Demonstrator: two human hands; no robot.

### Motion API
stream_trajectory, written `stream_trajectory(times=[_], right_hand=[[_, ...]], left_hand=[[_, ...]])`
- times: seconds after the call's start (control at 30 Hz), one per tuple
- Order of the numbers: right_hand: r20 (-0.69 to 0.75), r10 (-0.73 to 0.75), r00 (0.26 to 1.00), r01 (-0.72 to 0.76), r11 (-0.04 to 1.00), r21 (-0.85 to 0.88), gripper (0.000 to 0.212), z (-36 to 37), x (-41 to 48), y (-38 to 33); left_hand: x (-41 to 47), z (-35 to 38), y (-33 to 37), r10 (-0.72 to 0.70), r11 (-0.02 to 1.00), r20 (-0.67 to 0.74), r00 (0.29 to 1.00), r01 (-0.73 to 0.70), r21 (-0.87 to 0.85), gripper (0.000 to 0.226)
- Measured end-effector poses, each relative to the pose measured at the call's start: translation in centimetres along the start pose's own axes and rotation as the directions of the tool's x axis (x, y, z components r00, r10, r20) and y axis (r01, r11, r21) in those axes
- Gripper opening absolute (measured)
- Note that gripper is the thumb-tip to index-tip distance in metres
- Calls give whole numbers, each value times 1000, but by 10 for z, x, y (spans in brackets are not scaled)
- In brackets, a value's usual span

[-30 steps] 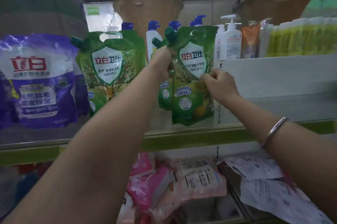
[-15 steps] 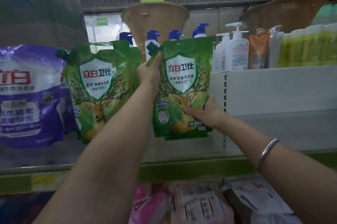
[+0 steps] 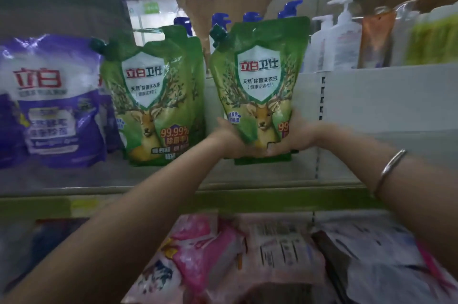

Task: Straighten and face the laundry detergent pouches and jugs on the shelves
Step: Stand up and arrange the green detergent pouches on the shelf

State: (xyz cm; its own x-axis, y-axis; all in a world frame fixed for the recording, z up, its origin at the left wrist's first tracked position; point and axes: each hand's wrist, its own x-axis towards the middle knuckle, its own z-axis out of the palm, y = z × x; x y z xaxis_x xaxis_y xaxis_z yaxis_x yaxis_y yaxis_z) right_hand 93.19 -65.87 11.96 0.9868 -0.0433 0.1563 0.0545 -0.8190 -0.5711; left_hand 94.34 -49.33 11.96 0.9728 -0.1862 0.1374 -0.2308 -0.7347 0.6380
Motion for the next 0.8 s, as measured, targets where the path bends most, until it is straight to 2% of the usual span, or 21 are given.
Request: stream_trajectory(times=[0.07, 0.13, 0.2, 0.3, 0.43, 0.5, 0.53, 0.6, 0.63, 0.7, 0.73, 0.8], right_hand=[[-35, -7, 999, 4, 996, -92, 125, 1, -1, -4], [-50, 1, 999, -8, 992, -126, 131, 4, -2, -5], [-86, -5, 996, -5, 994, -112, 129, 8, 0, -5], [-125, -4, 992, -5, 998, -67, 123, 13, 0, -7], [-154, -6, 988, -5, 998, -69, 119, 14, -3, -10], [-151, 15, 988, -24, 998, -58, 120, 13, -7, -10], [-148, 28, 989, -34, 998, -43, 120, 12, -10, -10], [-138, 51, 989, -57, 998, -37, 124, 7, -18, -5], [-128, 68, 989, -75, 996, -47, 125, 4, -23, -2], [-89, 130, 988, -137, 986, -90, 127, -4, -31, 6], [-79, 161, 984, -169, 980, -108, 125, -10, -37, 10], [-121, 167, 979, -186, 968, -167, 109, -24, -50, 23]], left_hand=[[-1, 4, -3, 10, 999, -3, 1000, -9, 42, 106], [0, 5, -5, 45, 998, -34, 998, -44, 49, 95], [3, 5, -7, 69, 997, -39, 997, -68, 20, 94], [11, 7, -8, 62, 997, 10, 998, -61, -44, 103], [18, 5, -11, 51, 998, 1, 999, -51, -27, 104], [20, 6, -11, 49, 993, 45, 998, -53, 102, 110], [20, 4, -9, 28, 960, 107, 994, -56, 273, 111], [13, 0, 2, -6, 789, 184, 983, -108, 605, 91], [11, -2, 7, -2, 700, 188, 982, -133, 702, 79], [-8, -4, 29, 60, 540, 158, 986, -165, 826, 63], [-14, -1, 43, 129, 502, 144, 981, -189, 844, 60], [-19, 14, 77, 244, 509, 180, 953, -284, 812, 54]])
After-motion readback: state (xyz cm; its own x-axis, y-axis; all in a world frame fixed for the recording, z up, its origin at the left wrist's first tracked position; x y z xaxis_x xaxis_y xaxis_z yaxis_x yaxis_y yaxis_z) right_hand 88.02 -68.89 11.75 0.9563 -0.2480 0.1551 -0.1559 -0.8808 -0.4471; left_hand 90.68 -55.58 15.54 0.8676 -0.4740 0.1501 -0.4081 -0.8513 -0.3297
